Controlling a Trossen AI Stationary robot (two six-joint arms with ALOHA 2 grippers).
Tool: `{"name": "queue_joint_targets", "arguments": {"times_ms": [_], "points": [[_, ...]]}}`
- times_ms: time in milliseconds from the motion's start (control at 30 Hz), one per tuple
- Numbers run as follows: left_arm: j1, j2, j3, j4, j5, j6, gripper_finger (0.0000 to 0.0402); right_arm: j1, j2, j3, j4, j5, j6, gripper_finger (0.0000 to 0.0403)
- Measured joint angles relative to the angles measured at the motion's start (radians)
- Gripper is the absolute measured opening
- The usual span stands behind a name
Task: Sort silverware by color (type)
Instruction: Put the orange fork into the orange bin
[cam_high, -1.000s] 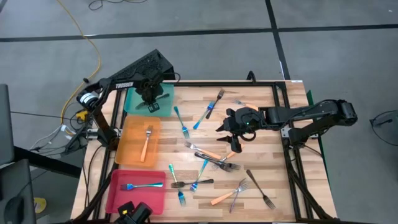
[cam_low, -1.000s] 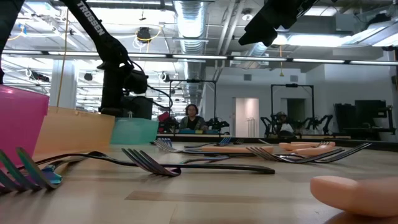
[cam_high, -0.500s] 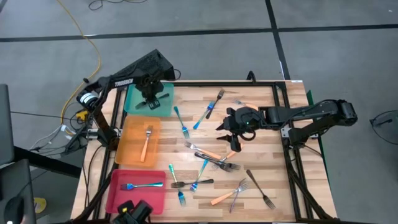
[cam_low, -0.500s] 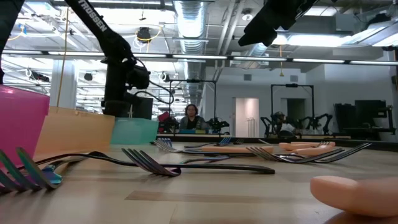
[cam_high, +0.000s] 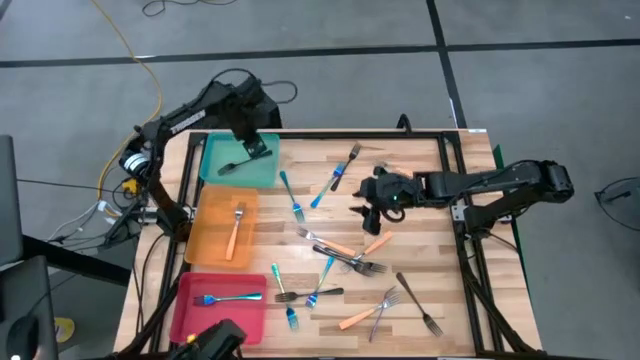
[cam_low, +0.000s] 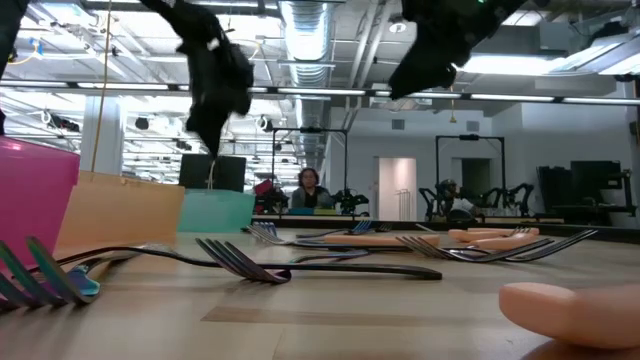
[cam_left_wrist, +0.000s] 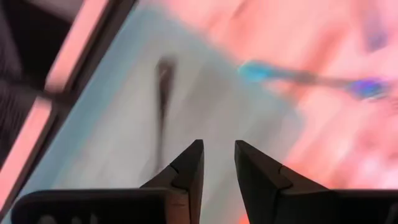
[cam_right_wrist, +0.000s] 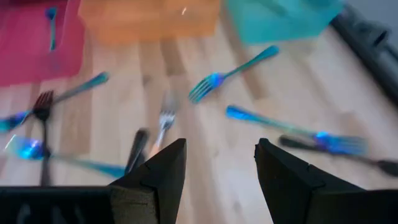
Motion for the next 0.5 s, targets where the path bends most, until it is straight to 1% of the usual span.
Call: {"name": "queue_joint_targets", "arguments": {"times_ms": [133, 267, 367, 500], "points": [[-0.043, -0.097, 0.058, 0.016, 0.139, -0.018, 0.0075, 0.056, 0.000, -0.062, -0.008, 0.000, 0.059, 0.0210], [-0.112, -0.225, 0.068, 0.081, 0.255, -0.059, 0.0075, 0.119, 0.000, -0.133, -0.014, 0.000, 0.109, 0.0210], [-0.191, -0.318, 0.068, 0.145, 0.273, -0.089, 0.0075, 0.166, 0.000, -0.185, -0.019, 0.000, 0.091, 0.0210], [-0.317, -0.417, 0.055, 0.257, 0.262, -0.123, 0.0075, 0.219, 0.000, -0.261, -0.002, 0.000, -0.022, 0.0210]]}}
